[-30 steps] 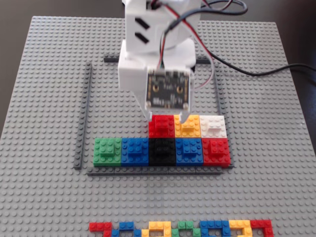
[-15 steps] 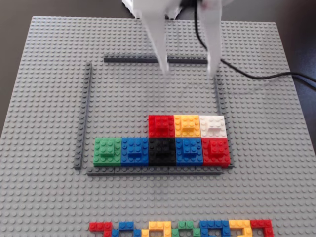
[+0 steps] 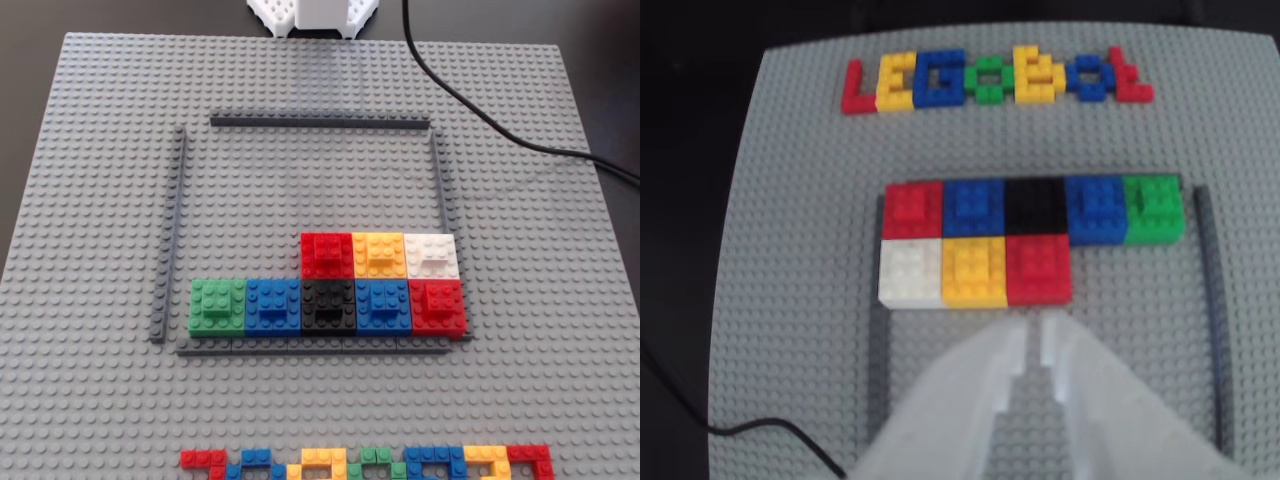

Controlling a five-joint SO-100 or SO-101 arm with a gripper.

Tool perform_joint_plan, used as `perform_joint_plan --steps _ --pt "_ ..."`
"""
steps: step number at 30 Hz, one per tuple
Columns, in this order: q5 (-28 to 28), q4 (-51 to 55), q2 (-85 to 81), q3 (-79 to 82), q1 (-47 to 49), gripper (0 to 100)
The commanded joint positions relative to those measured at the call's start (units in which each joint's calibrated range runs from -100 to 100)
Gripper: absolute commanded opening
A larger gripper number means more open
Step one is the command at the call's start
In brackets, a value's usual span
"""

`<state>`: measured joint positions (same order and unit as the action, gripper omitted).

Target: Grab the cube and place it into the grid

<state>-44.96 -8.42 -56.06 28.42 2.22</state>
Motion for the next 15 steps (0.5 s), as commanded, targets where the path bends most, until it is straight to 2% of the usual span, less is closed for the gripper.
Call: perform_joint_plan --steps 1,3,15 --pt "-0.3 -2.9 -10.0 6.0 -0.6 0" --pt "-2.3 -4.2 -14.5 10.0 -0.7 0" --pt "-2.7 -14.6 -33.4 36.1 -0.5 0"
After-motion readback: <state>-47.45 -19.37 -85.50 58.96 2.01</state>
